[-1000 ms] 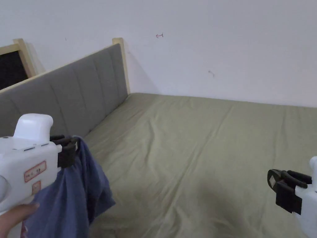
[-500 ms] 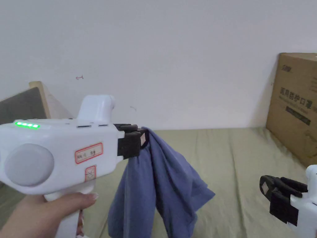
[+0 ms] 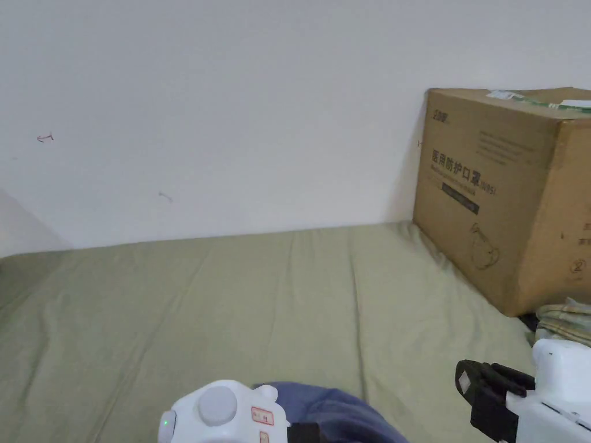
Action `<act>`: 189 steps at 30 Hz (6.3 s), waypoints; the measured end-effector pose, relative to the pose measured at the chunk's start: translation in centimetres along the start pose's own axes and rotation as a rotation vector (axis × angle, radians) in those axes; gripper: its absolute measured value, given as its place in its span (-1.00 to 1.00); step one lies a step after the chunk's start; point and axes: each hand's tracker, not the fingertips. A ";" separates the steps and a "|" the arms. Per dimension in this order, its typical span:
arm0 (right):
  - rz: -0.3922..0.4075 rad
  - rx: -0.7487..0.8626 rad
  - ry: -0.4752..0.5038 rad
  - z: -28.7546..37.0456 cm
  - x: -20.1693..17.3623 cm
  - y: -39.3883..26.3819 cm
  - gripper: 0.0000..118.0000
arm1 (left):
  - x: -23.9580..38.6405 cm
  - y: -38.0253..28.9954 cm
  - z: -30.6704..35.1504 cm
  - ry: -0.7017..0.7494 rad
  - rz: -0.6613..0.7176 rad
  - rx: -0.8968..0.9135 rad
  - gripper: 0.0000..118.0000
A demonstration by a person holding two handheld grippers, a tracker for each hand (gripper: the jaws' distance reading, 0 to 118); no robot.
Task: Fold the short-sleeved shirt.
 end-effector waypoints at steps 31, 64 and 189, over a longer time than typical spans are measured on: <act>0.035 -0.076 -0.018 -4.1 -0.5 -2.4 -1.00 | -11.3 4.9 6.2 0.388 -0.066 0.218 0.98; 0.116 -0.666 0.073 -28.1 4.1 -3.4 -0.92 | -15.3 -4.2 13.0 0.396 -0.090 0.291 -0.92; -0.105 -0.632 -0.021 -30.7 11.4 1.6 -0.99 | -24.2 30.3 -2.0 0.539 -0.120 0.069 0.65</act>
